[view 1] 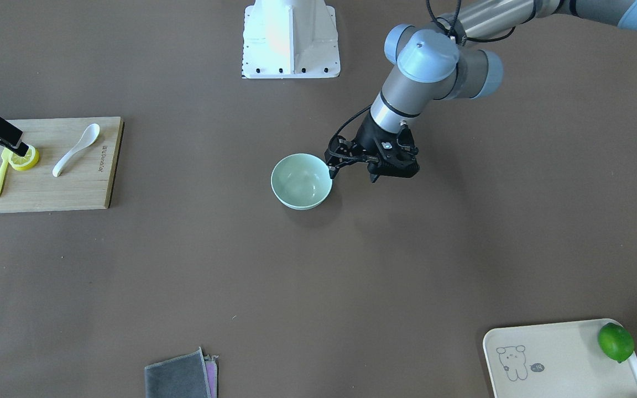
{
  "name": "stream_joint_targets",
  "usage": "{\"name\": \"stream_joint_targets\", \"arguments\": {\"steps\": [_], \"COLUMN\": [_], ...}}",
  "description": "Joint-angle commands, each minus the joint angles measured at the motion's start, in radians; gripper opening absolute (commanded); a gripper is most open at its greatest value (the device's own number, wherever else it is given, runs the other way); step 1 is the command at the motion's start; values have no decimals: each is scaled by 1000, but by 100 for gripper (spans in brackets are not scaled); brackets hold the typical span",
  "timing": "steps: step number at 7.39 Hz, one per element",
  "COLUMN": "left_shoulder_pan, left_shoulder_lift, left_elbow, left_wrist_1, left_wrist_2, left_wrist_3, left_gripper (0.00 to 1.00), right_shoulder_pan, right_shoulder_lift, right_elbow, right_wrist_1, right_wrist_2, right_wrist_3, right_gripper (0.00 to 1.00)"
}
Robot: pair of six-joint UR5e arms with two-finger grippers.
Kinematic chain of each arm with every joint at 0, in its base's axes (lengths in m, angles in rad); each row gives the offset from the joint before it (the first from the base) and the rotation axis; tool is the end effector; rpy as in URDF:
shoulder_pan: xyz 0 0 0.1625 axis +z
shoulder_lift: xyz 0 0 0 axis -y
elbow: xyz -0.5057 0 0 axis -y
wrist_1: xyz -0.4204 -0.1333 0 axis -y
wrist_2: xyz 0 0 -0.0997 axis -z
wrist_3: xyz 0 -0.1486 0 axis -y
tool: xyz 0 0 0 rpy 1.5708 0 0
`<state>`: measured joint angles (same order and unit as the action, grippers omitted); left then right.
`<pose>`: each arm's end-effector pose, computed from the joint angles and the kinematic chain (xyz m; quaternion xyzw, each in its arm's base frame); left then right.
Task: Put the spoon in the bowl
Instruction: 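Release the bowl with the left gripper while the right gripper approaches the board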
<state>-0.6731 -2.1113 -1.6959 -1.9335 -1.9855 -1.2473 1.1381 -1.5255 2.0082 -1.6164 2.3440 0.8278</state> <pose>0.5475 -0.5305 0.3213 0.0726 0.5084 -0.0485 0.8567 -0.1957 -0.4941 0.5267 -0.0547 -0.4157 0.0973 0.9026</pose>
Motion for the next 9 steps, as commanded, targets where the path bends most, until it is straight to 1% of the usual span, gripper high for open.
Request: {"name": "stream_joint_targets", "arguments": {"steps": [1,2,3,4,5,6,7,8,9], "left_shoulder_pan": [-75,-82,-114,-132,-134,-137,-138,-137,-137], "left_shoulder_lift": [95,118,135,157,165,169,171,180,185], "left_elbow": [-56,-60,-61,-68,-79,-91,-97,-99,-94], "left_wrist_1": [57,56,57,57,54,53,53,50,48], "left_wrist_2": [26,62,62,62,62,62,62,62,62], "left_wrist_3": [177,195,201,212,212,210,210,210,210], "left_gripper": [98,98,98,98,98,98,98,98,98], "right_shoulder_pan": [-49,-93,-144,-164,-176,-176,-178,-196,-224], "right_shoulder_lift": [2,1,-14,-59,-143,-186,-194,-194,-193], "right_elbow": [7,26,35,35,11,-9,-47,-55,-55], "right_wrist_1": [1,3,44,114,251,367,390,397,398], "right_wrist_2": [-34,-75,-125,-139,-146,-152,-150,-159,-178], "right_wrist_3": [72,188,279,334,338,371,398,415,476], "right_gripper": [100,100,100,100,100,100,100,100,100]}}
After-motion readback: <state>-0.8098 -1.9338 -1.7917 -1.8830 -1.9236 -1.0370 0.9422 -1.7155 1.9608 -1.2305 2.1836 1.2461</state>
